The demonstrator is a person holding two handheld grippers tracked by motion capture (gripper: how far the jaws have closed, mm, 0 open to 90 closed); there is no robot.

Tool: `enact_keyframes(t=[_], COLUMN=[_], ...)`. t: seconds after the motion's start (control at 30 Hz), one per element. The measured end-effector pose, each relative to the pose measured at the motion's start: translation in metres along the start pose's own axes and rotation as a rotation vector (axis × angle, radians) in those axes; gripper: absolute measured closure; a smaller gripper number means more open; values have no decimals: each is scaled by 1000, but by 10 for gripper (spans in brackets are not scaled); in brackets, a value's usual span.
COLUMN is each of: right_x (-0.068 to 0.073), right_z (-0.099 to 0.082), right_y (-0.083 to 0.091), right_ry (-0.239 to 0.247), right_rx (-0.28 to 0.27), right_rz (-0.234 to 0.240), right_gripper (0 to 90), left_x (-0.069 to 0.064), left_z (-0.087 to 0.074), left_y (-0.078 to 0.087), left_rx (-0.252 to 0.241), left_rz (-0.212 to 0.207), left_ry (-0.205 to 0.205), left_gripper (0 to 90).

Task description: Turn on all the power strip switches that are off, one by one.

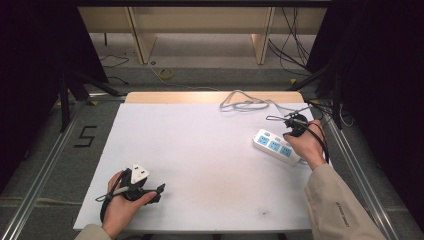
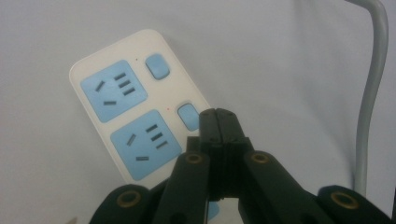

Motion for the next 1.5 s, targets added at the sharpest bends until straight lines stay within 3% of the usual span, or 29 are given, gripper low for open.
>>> enact_keyframes(t=[1.5], right_x=[9], right_z=[25], right_y=[-3], right_ry=[18], right_rx=[-19], right_rz=[5], right_gripper=[900], left_x=[-1], left_z=[0], left_y=[0], left_rx=[0], left_rz=[-1], left_ry=[-3], left_gripper=[157])
Point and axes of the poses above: each handheld gripper's, and its own axes: y roughly backward along the jaws, z roughly out of its top, x roughly to its left, the point moved 7 cm from there along -y, roughly forward along the jaws, and after that the axes turned 13 degrees about y, right-handed, at the moved point
